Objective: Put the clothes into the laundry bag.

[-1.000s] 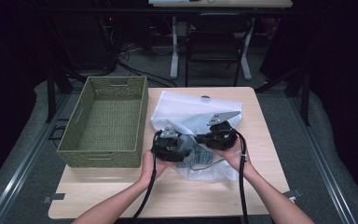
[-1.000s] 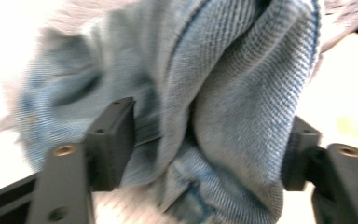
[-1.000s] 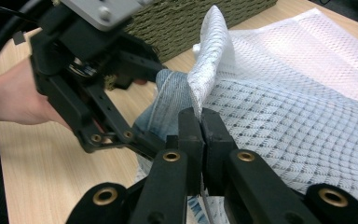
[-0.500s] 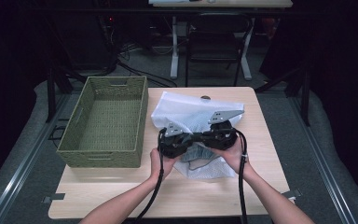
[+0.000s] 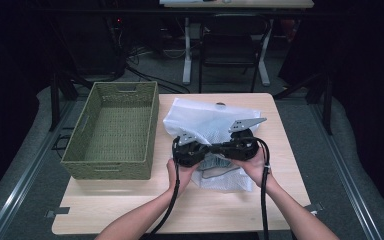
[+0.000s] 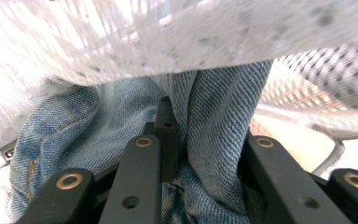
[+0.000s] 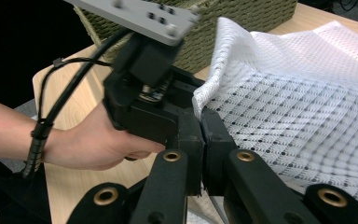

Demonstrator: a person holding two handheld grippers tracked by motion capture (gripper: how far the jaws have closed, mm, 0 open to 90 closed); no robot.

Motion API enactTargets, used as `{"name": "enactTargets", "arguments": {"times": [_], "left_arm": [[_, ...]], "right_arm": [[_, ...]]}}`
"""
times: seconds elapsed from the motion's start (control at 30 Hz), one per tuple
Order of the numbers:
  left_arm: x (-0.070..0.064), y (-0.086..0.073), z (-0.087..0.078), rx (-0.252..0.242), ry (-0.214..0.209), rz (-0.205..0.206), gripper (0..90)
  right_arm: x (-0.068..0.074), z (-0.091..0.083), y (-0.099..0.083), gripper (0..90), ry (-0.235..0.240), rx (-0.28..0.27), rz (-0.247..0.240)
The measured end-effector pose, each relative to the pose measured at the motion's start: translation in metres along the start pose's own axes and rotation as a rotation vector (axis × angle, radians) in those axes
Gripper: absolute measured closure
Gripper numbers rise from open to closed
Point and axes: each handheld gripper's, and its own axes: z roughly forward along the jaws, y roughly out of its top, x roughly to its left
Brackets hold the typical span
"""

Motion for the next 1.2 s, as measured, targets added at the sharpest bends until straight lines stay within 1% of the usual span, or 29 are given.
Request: {"name": "enactTargets", "arguments": {"times": [0.03,0.07,0.1,0.13,0.17,0.2,0.23,0.27,0.3,0.33,0.37,0.4,0.43,0.47,0.5,0.53,0.6,0.63,0.67,0.7,0.77,0.87,0.93,0.97,1.0,1.03,1.1,1.13,1.2], "left_arm": [[0.002,-0.002,0.003,0.014,-0.008,0.003,72.9],[0.006,-0.002,0.004,0.05,-0.04,-0.001,67.9],[0.007,-0.001,0.002,0.064,-0.049,0.028,63.9],[0.007,-0.001,0.002,0.064,-0.049,0.028,60.7],[0.007,0.001,-0.004,0.093,-0.054,0.068,55.9],[0.007,0.001,-0.004,0.093,-0.054,0.068,50.6],[0.006,0.002,-0.01,0.108,-0.067,0.085,48.3],[0.006,0.003,-0.014,0.115,-0.061,0.103,45.6],[0.006,0.003,-0.019,0.119,-0.067,0.114,42.2],[0.006,0.003,-0.019,0.119,-0.067,0.114,40.1],[0.007,0.003,-0.027,0.125,-0.061,0.125,38.4],[0.007,0.003,-0.027,0.125,-0.061,0.125,37.1],[0.009,0.002,-0.035,0.124,-0.056,0.13,36.8],[0.009,0.002,-0.035,0.124,-0.056,0.13,36.4],[0.013,0.002,-0.041,0.128,-0.042,0.13,36.0],[0.013,0.002,-0.041,0.128,-0.042,0.13,35.6],[0.018,0.001,-0.043,0.125,-0.018,0.113,35.1],[0.02,0.002,-0.041,0.132,0.001,0.102,34.4],[0.02,0.002,-0.041,0.132,0.001,0.102,34.0],[0.019,0.003,-0.039,0.122,0.013,0.098,34.1],[0.017,0.004,-0.04,0.115,0.009,0.104,34.4],[0.016,0.005,-0.043,0.117,-0.002,0.107,34.1],[0.016,0.005,-0.048,0.119,-0.014,0.105,34.3],[0.016,0.004,-0.057,0.105,-0.015,0.1,34.2],[0.016,0.004,-0.057,0.105,-0.015,0.1,34.0],[0.018,0.005,-0.06,0.099,-0.007,0.109,34.0],[0.021,0.006,-0.064,0.095,0.017,0.105,31.9],[0.026,0.008,-0.063,0.098,0.04,0.096,30.3],[0.028,0.009,-0.061,0.1,0.047,0.092,30.2]], "right_arm": [[0.0,0.0,0.0,88.7,-0.007,0.009,0.0],[-0.003,0.003,-0.003,88.6,-0.022,0.03,0.003],[-0.004,0.004,-0.004,88.6,-0.034,0.046,0.003],[-0.004,0.004,-0.004,88.6,-0.034,0.046,0.003],[-0.007,0.005,-0.006,88.6,-0.045,0.052,0.005],[-0.007,0.005,-0.006,88.6,-0.045,0.052,0.005],[-0.008,0.004,-0.006,88.6,-0.053,0.054,0.011],[-0.009,0.004,-0.006,88.5,-0.054,0.051,0.005],[-0.009,0.004,-0.006,88.6,-0.056,0.05,-0.001],[-0.009,0.004,-0.006,88.6,-0.056,0.05,-0.001],[-0.008,0.004,-0.006,88.5,-0.061,0.053,-0.002],[-0.008,0.004,-0.006,88.5,-0.061,0.053,-0.002],[-0.008,0.004,-0.005,88.5,-0.066,0.054,-0.004],[-0.008,0.004,-0.005,88.5,-0.066,0.054,-0.004],[-0.009,0.004,-0.005,88.5,-0.072,0.053,-0.009],[-0.009,0.004,-0.005,88.5,-0.072,0.053,-0.009],[-0.009,0.005,-0.005,88.5,-0.073,0.053,-0.01],[-0.009,0.006,-0.005,88.5,-0.073,0.056,-0.009],[-0.009,0.006,-0.005,88.5,-0.073,0.056,-0.009],[-0.009,0.006,-0.005,88.5,-0.074,0.06,-0.011],[-0.008,0.006,-0.004,88.5,-0.076,0.057,-0.015],[-0.01,0.005,-0.005,88.4,-0.075,0.057,-0.01],[-0.01,0.005,-0.005,88.4,-0.076,0.057,-0.011],[-0.011,0.005,-0.006,88.5,-0.076,0.056,-0.011],[-0.011,0.005,-0.006,88.5,-0.076,0.056,-0.011],[-0.011,0.005,-0.006,88.4,-0.077,0.057,-0.012],[-0.01,0.005,-0.005,88.5,-0.078,0.058,-0.016],[-0.01,0.006,-0.005,88.4,-0.077,0.061,-0.015],[-0.009,0.007,-0.005,88.4,-0.078,0.065,-0.016]]}}
